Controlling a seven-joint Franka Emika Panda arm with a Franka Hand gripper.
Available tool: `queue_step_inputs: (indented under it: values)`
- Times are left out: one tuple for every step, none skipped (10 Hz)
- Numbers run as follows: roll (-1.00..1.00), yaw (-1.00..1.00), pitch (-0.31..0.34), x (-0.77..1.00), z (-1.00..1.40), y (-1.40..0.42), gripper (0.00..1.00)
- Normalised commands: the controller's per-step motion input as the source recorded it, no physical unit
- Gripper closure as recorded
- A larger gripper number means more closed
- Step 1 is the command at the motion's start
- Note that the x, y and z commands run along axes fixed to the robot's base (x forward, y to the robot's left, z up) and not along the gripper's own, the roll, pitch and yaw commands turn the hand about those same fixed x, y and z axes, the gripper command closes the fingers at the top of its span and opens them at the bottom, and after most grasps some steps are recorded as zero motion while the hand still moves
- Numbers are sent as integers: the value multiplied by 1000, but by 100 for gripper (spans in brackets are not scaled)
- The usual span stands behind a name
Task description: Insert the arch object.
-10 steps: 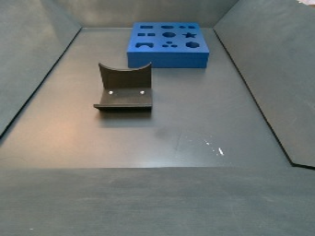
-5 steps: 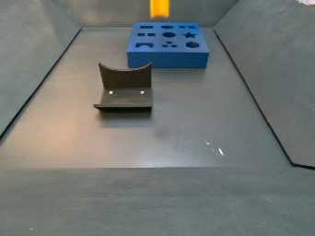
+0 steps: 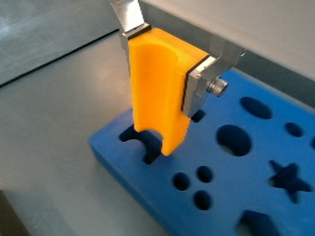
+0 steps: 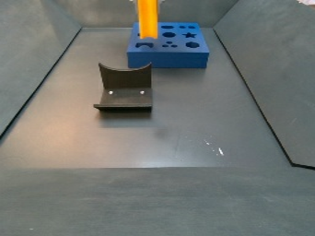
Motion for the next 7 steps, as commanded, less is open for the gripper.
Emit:
queue_step_inputs:
  values:
    - [77,94,59,277,-80,200,100]
    - [29,89,0,331,-269,157,100]
    - [3,94,0,349,-286,63,100]
    - [0,0,14,206,-191,0,100]
    - [-13,0,0,23,-9,-3,100]
    - [-9,0,0,0,-9,0,100]
    - [-13,0,-39,-163,-109,0,100]
